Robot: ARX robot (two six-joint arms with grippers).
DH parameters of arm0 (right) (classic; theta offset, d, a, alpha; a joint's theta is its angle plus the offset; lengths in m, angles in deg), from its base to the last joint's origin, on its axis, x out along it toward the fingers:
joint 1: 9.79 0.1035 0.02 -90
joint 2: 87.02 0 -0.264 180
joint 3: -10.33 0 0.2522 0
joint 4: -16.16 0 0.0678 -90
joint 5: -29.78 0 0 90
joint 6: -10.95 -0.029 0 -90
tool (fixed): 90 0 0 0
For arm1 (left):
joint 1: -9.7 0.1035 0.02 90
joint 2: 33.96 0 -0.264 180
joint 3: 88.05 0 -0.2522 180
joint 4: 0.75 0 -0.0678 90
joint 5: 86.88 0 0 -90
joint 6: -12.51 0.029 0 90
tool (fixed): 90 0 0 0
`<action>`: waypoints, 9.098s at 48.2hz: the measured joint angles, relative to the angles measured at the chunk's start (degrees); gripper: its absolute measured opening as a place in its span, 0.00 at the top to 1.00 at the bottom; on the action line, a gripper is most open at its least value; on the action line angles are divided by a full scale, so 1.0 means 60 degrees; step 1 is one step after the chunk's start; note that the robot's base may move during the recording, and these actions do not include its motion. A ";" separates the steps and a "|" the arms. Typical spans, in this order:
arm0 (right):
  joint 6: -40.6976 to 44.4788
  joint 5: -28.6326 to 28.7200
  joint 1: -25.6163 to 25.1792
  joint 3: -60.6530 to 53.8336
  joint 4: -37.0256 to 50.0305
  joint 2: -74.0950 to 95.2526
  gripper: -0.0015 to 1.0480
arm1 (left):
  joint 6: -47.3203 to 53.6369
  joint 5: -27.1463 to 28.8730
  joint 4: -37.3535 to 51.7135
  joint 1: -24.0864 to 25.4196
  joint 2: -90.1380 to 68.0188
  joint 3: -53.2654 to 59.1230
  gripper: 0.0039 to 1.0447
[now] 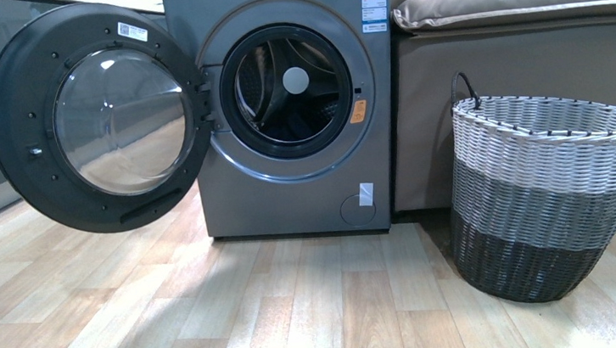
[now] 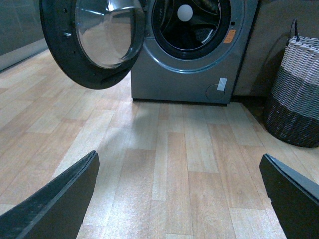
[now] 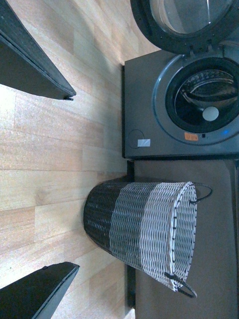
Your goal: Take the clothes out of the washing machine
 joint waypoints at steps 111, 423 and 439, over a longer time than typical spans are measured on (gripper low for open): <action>-0.0004 -0.0007 -0.0007 0.0000 -0.0004 0.0000 0.07 | 0.0000 -0.0011 -0.0004 0.0000 -0.0004 0.0000 0.06; 0.0000 0.0004 -0.0015 0.0000 -0.0004 0.0000 0.07 | 0.0863 0.1045 -0.0291 -0.2714 -2.4793 -1.8761 0.47; 0.0000 0.0004 -0.0015 0.0000 -0.0004 0.0000 0.07 | 0.0933 0.0903 0.0146 -0.2896 -2.4360 -1.8167 0.92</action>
